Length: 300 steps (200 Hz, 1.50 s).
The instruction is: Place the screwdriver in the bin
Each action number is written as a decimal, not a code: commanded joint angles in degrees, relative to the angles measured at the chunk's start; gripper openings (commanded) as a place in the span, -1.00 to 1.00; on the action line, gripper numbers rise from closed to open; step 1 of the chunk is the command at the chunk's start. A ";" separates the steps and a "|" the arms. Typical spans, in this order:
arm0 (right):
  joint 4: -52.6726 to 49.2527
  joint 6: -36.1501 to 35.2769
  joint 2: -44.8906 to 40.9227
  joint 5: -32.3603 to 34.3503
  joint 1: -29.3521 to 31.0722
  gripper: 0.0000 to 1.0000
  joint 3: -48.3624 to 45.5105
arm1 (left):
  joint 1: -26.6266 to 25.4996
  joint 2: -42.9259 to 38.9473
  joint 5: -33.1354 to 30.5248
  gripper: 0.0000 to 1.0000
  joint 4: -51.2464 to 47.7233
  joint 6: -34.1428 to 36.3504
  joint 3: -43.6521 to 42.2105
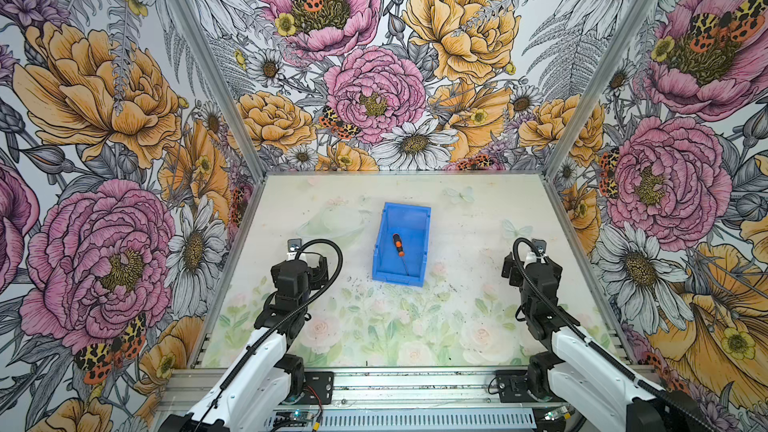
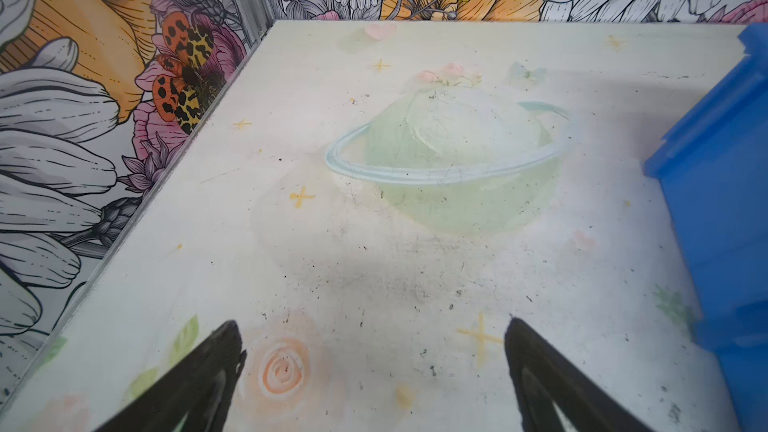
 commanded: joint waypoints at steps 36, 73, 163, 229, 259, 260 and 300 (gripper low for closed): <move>13.52 -2.08 15.16 -7.63 -2.99 0.99 6.82 | 3.98 16.02 8.94 0.97 18.29 3.28 4.54; 16.57 -2.96 22.85 -11.36 -5.30 0.99 11.24 | 4.94 28.37 10.29 0.97 24.15 4.98 11.09; 26.86 -2.44 33.74 -18.30 -9.64 0.99 12.77 | 7.68 36.85 10.24 0.97 28.05 5.15 16.61; 29.58 -2.11 35.33 -20.85 -10.79 0.99 12.14 | 7.71 39.82 7.19 0.97 33.02 5.33 16.05; 29.50 -1.88 35.37 -21.21 -10.97 0.99 12.08 | 8.79 39.61 9.28 0.97 32.98 4.68 15.97; 29.50 -1.87 35.36 -21.22 -10.97 0.99 12.12 | 8.81 39.63 9.29 0.97 33.00 4.65 15.96; 29.51 -1.78 35.35 -21.41 -11.14 0.99 12.09 | 10.34 38.43 11.91 0.97 38.34 3.44 12.27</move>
